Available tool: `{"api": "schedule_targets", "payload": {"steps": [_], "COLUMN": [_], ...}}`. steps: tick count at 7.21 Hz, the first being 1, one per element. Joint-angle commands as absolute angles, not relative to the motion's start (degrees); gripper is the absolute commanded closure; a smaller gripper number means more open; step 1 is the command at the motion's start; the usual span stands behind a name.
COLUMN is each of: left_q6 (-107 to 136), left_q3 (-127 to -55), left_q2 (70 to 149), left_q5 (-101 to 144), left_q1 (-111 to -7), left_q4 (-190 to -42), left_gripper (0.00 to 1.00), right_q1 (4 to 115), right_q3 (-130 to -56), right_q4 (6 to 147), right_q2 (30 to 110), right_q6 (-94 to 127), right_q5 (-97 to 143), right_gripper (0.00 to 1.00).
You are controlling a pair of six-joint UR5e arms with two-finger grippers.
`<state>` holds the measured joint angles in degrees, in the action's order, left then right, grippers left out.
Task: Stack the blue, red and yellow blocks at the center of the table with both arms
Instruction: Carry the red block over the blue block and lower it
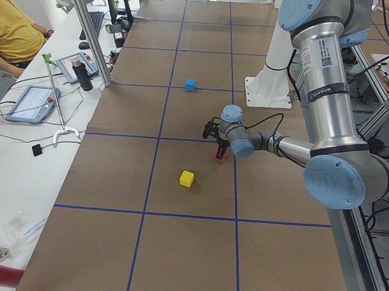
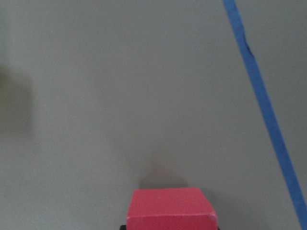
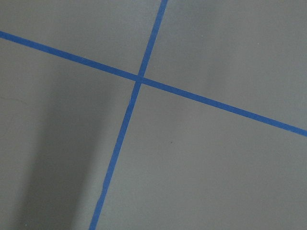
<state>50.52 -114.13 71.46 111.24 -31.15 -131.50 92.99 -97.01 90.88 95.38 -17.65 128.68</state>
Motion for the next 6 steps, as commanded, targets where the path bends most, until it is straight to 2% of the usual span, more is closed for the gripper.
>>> {"api": "schedule_targets", "payload": {"steps": [1,4,5,6], "left_q6": [50.4,50.4,51.1,53.1], "left_q3": [-115.0,-113.5,-110.6,-104.6], "left_q2": [78.4,105.7,114.9,123.9], "left_q5": [114.7,114.3,114.3,114.3], "left_q1": [-35.7,-37.9,-37.8,-37.6], "left_q4": [-123.3,-93.7,-86.7,-84.5], "left_gripper": [1.00,1.00,1.00,1.00], "right_q1": [93.0,93.0,92.9,92.9], "right_q3": [-96.4,-95.0,-95.0,-95.0], "right_q4": [90.9,90.9,90.9,91.0], "right_q2": [95.4,95.4,95.4,95.3], "right_q6": [-17.4,-16.9,-16.8,-16.6], "right_q5": [128.8,128.7,128.8,128.8], "right_gripper": [0.00,0.00,0.00,0.00]}}
